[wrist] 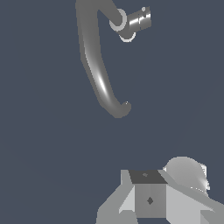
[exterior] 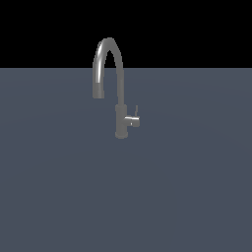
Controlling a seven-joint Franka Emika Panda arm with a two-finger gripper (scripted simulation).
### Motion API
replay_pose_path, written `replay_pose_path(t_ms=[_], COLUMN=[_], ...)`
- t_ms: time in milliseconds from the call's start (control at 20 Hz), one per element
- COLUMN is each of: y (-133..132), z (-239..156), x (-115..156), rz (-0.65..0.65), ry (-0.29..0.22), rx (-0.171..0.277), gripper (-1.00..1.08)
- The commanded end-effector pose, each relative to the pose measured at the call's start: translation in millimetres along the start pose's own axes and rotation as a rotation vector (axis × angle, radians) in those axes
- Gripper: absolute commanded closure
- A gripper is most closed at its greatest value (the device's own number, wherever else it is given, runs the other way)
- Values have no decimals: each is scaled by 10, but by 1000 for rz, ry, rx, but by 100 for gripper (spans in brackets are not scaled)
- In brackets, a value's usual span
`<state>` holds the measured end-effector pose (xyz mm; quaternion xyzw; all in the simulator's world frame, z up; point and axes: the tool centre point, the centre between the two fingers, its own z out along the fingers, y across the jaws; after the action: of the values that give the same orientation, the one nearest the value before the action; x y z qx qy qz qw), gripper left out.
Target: Turn on the faucet by rotating a designated handle.
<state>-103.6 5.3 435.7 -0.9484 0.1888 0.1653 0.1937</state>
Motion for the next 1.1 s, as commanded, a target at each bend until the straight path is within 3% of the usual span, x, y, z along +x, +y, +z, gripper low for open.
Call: replay_pose_path(t_ms=[0, 1050], y=[-23, 46], z=[18, 431], x=[174, 1685], rz=[43, 429], ry=[-33, -340], rx=[43, 442], gripper=[108, 108])
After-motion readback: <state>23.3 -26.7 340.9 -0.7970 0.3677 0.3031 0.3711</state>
